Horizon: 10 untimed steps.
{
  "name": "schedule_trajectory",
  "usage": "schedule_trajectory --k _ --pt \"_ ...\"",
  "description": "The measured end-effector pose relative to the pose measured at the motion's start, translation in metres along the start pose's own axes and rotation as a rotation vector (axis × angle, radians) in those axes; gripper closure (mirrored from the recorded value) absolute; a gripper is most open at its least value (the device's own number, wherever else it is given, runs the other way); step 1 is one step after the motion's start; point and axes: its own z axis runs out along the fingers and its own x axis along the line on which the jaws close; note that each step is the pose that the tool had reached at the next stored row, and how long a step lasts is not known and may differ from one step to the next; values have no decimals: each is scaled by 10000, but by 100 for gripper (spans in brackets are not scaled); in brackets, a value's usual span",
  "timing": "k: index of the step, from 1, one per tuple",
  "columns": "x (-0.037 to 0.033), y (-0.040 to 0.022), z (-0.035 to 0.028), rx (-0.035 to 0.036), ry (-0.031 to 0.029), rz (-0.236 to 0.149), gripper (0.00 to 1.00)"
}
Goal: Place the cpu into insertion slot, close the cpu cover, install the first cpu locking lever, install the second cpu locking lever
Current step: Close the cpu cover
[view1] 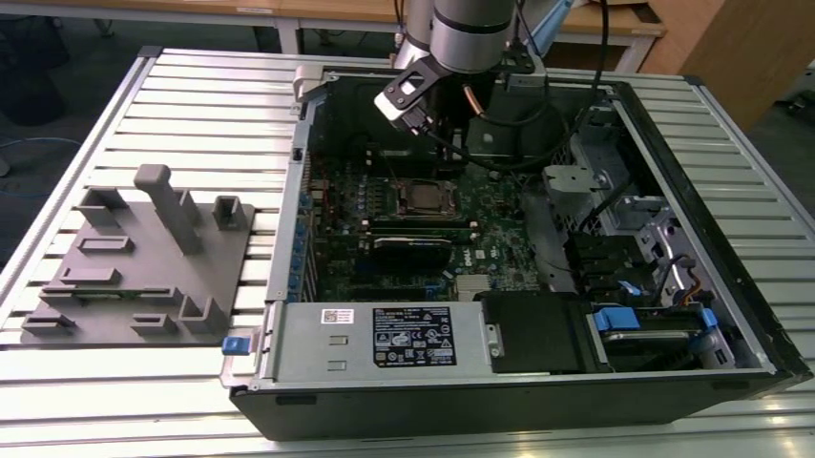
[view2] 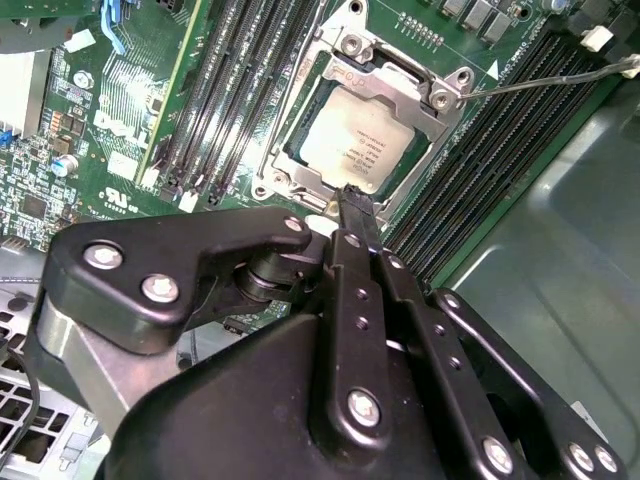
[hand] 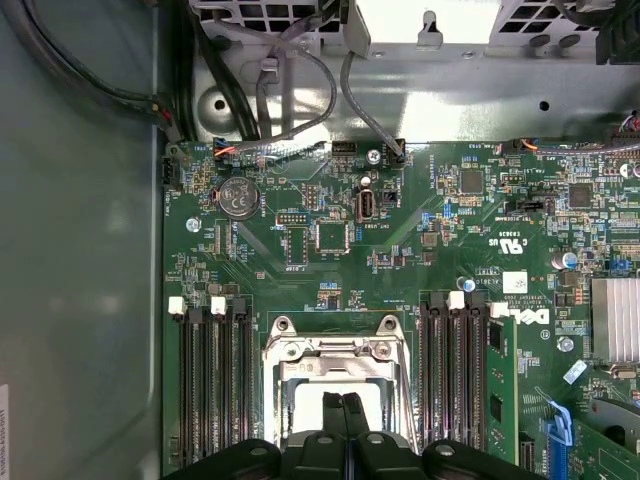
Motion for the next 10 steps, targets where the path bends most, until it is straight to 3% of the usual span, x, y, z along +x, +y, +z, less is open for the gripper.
schedule_trajectory --k 6,10 --pt "0 0 0 0 0 -9 90" --pt "0 0 1 -2 7 -395 90"
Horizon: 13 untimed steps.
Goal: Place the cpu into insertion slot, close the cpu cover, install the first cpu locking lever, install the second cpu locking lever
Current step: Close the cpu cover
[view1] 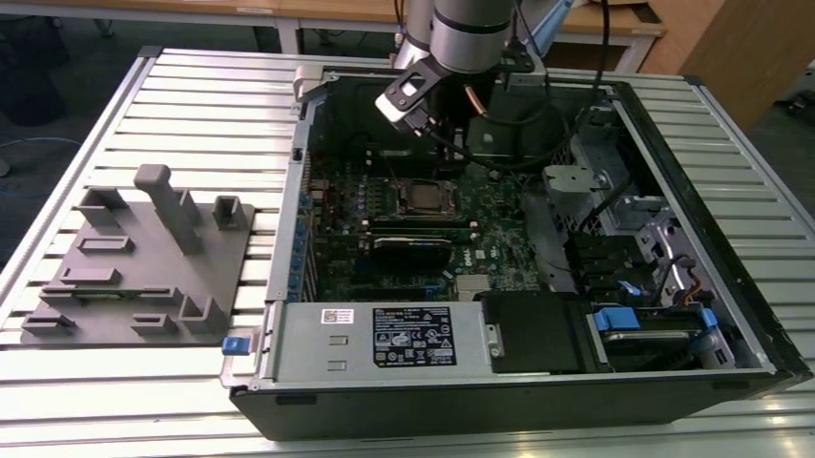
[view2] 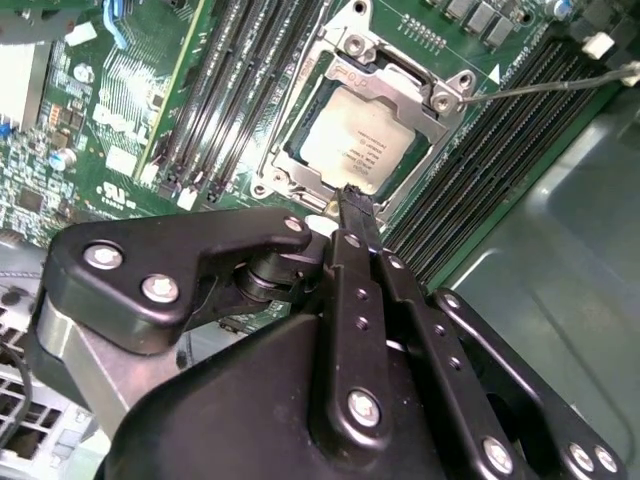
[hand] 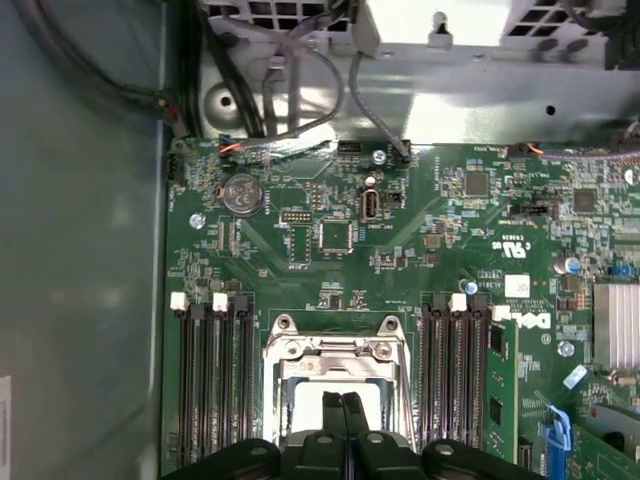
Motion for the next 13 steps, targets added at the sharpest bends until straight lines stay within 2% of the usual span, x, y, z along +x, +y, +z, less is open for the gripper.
schedule_trajectory --k 13 --pt "0 -1 2 -6 28 -2298 90"
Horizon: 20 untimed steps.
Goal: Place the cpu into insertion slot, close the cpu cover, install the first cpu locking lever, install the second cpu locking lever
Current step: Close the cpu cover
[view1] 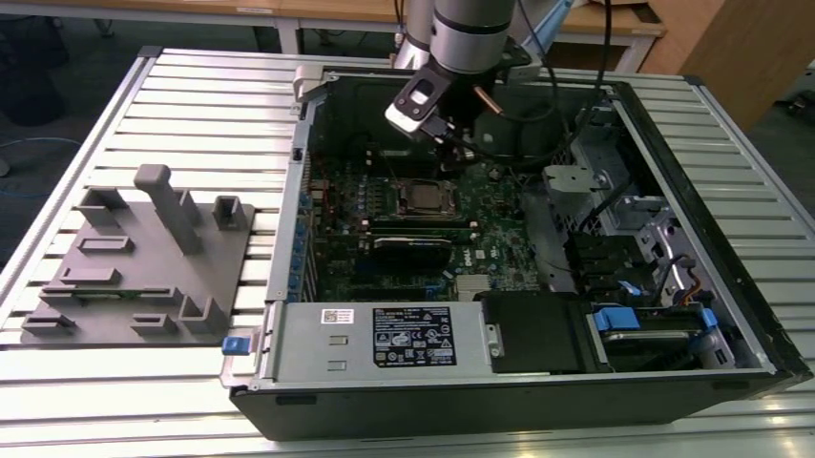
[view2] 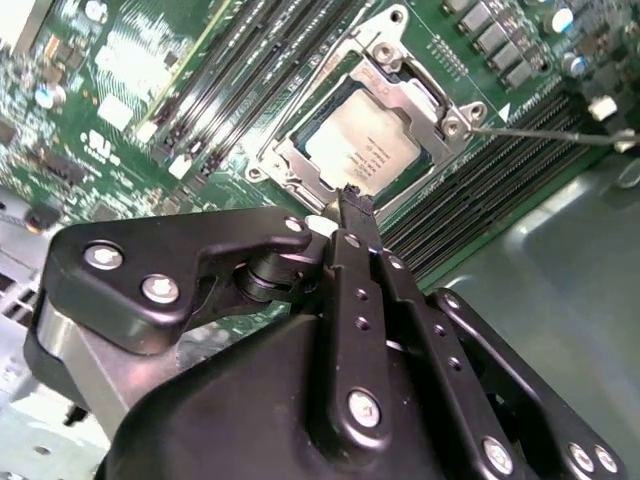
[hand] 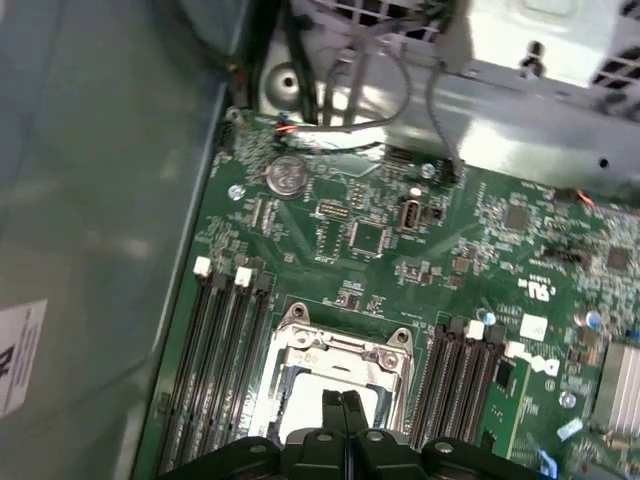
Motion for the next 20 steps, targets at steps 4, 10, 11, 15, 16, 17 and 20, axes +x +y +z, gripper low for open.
schedule_trajectory --k 4,10,11,15,16,17,20 --pt "0 0 2 -2 10 -735 90" --pt "0 0 4 -5 24 -1832 90" --pt "0 0 5 -5 26 -2011 90" --pt "0 0 7 -7 34 -2743 90" --pt "0 0 7 -6 35 -2914 90" --pt "0 0 8 -7 36 -3090 90" --pt "0 0 10 -8 42 -3627 90"
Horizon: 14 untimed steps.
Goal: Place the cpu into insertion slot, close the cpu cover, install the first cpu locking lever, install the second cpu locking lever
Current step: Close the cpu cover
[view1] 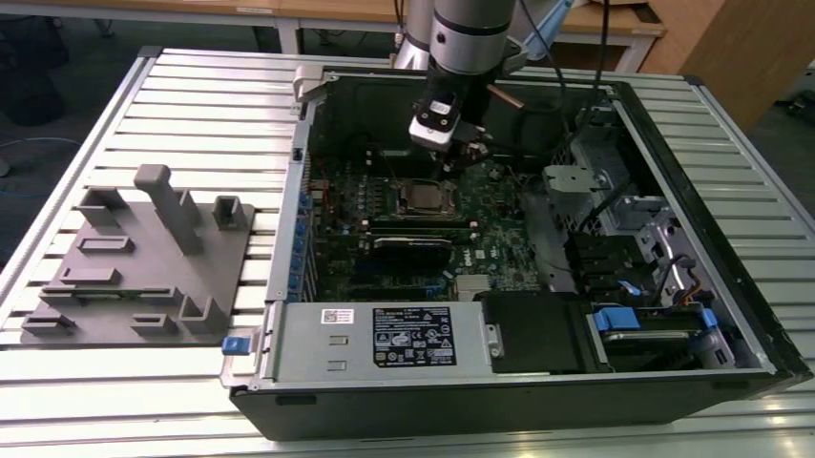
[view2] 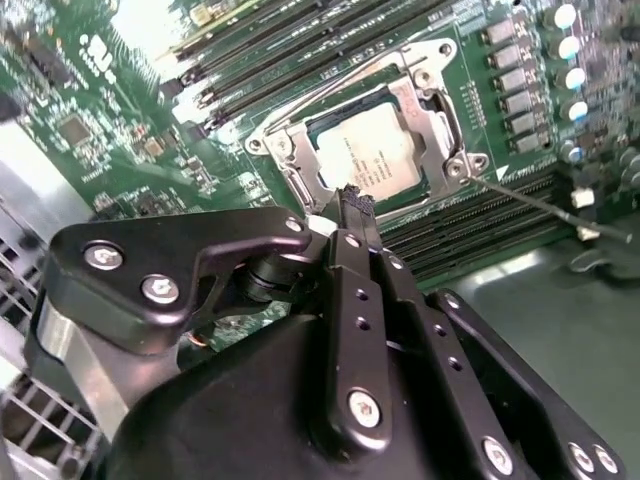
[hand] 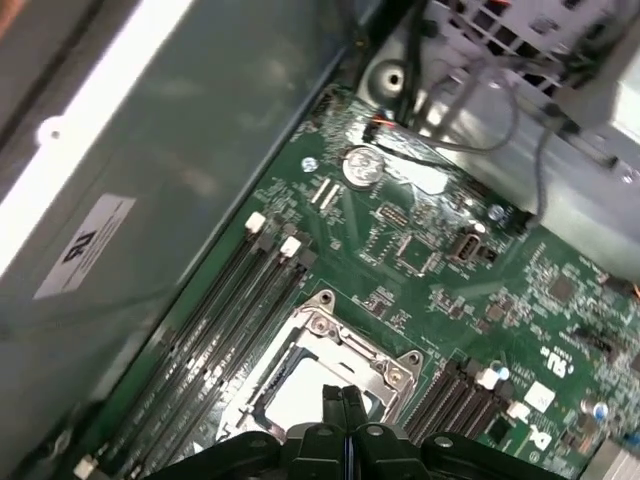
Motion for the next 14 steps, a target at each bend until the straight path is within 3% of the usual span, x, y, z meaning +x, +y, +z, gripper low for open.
schedule_trajectory --k 14 --pt "0 0 8 -3 26 -2502 90"
